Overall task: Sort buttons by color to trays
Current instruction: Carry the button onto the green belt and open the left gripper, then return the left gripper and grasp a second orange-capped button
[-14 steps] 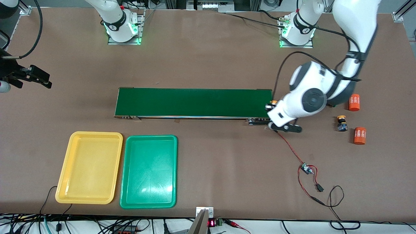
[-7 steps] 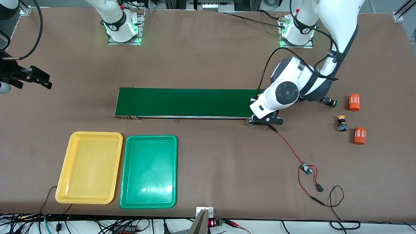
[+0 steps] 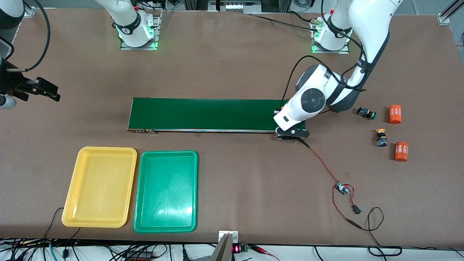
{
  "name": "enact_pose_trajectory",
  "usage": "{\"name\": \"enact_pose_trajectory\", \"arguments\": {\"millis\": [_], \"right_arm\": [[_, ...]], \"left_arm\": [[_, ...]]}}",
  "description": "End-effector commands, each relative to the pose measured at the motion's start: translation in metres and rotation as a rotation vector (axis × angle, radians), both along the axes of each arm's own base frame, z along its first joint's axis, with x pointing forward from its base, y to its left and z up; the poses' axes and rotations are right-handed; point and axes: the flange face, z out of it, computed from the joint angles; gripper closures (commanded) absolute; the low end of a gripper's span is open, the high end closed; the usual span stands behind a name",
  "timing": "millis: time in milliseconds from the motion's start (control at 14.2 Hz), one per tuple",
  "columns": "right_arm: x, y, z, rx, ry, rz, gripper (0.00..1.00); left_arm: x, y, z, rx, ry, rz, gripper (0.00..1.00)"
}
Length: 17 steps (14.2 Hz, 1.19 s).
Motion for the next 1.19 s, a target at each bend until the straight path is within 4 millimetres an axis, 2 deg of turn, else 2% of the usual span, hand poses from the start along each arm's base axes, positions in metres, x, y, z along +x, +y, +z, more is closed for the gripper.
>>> {"name": "enact_pose_trajectory", "arguments": {"millis": [0,140,281,351,492,632,702,773,843,983,1124], "right_arm": [[0.003,0.003,-0.002,-0.009,0.004,0.014,0.0],[0.006,0.007,-0.011,-0.009,0.023,0.018,0.0],[0.007,0.008,-0.011,-0.012,0.023,0.022,0.0],[0.007,0.009,-0.011,-0.009,0.023,0.02,0.0],[0.007,0.007,-0.012,-0.005,0.026,0.018,0.0],[0.007,0.007,-0.012,-0.009,0.029,0.018,0.0],[0.007,0.008,-0.012,-0.009,0.03,0.02,0.0],[0.007,0.007,-0.012,-0.012,0.03,0.018,0.0],[0.007,0.008,-0.012,-0.012,0.03,0.021,0.0],[0.007,0.008,-0.012,-0.012,0.03,0.023,0.0],[0.007,0.009,-0.012,-0.007,0.028,0.021,0.0]], "left_arm": [[0.004,0.008,0.008,0.003,-0.025,0.013,0.0],[0.01,0.014,0.021,0.01,-0.029,0.016,0.0],[0.02,0.029,0.046,0.037,-0.015,0.032,0.0],[0.031,0.043,0.064,0.045,-0.011,0.055,0.0],[0.049,0.068,0.087,0.056,0.0,0.085,0.0],[0.061,0.096,0.103,0.068,0.025,0.103,0.0],[0.066,0.114,0.105,0.063,0.033,0.093,0.0],[0.073,0.14,0.106,0.046,0.035,0.074,0.0],[0.077,0.17,0.101,0.031,0.047,0.059,0.0],[0.081,0.213,0.092,0.017,0.063,0.063,0.0],[0.082,0.25,0.083,0.117,0.05,0.001,0.0]]}}
